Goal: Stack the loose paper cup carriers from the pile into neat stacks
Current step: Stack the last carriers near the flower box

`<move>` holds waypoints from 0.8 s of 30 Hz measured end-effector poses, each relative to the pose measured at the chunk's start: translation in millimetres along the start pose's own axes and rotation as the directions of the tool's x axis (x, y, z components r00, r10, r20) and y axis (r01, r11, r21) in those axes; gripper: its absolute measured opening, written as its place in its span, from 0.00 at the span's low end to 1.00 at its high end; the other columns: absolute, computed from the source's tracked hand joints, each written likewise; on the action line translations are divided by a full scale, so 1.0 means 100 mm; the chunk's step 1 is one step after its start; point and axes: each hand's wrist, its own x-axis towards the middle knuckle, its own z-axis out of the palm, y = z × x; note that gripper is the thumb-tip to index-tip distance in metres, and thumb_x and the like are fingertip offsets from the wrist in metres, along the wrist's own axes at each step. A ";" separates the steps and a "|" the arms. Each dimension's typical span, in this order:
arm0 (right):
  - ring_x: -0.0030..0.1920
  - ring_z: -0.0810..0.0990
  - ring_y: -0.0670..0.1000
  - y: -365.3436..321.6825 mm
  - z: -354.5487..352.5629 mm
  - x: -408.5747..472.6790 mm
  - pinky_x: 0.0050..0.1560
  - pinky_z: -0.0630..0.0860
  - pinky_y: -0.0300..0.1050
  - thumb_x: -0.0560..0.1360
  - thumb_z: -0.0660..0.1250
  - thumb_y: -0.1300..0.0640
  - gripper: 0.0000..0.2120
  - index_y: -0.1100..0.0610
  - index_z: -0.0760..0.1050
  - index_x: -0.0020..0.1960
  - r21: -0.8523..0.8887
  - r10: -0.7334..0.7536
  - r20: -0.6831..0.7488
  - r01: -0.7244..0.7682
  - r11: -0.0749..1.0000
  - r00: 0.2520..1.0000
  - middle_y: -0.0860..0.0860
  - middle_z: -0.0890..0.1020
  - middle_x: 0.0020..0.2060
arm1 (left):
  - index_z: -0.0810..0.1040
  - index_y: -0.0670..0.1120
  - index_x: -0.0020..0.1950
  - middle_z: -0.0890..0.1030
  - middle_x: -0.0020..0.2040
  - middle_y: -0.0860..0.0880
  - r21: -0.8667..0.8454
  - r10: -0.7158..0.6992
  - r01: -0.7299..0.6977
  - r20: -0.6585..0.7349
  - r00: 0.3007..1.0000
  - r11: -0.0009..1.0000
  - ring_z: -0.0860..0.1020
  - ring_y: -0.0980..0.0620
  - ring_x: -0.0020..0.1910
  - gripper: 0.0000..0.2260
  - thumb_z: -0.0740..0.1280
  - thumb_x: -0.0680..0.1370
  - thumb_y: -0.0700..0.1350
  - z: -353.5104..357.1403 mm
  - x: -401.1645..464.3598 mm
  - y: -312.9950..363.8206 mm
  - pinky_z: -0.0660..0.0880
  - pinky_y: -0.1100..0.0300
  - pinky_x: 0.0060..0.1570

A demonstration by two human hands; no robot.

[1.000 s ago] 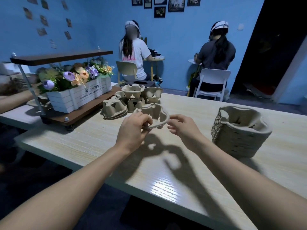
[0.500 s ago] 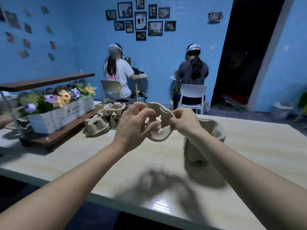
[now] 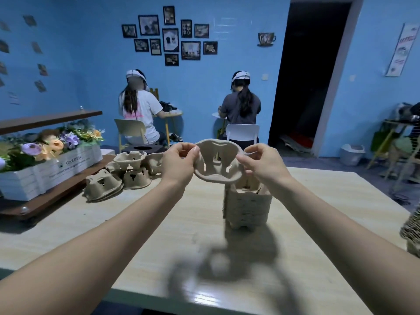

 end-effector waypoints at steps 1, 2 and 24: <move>0.43 0.80 0.54 0.02 -0.04 -0.01 0.46 0.81 0.50 0.73 0.70 0.58 0.13 0.61 0.74 0.55 0.012 0.021 -0.006 -0.021 1.000 1.000 0.57 0.80 0.46 | 0.77 0.49 0.40 0.79 0.37 0.50 -0.017 -0.021 0.021 -0.002 1.000 1.000 0.75 0.53 0.37 0.06 0.67 0.77 0.42 0.07 0.02 0.00 0.74 0.61 0.40; 0.42 0.79 0.53 0.04 -0.09 -0.02 0.44 0.80 0.49 0.73 0.70 0.60 0.12 0.62 0.74 0.54 0.017 0.033 -0.015 -0.032 0.999 0.999 0.57 0.79 0.44 | 0.77 0.49 0.40 0.79 0.37 0.49 -0.033 -0.043 0.043 0.004 0.999 0.999 0.76 0.52 0.38 0.06 0.67 0.77 0.42 0.14 0.03 0.00 0.75 0.58 0.42; 0.43 0.79 0.59 0.42 -0.33 -0.13 0.53 0.77 0.57 0.72 0.67 0.63 0.12 0.68 0.77 0.53 -0.116 0.156 -0.206 -0.182 0.976 0.966 0.62 0.82 0.45 | 0.80 0.45 0.46 0.83 0.42 0.49 0.077 -0.174 0.159 0.256 0.951 0.984 0.81 0.52 0.44 0.06 0.74 0.71 0.41 0.47 -0.19 -0.26 0.77 0.57 0.54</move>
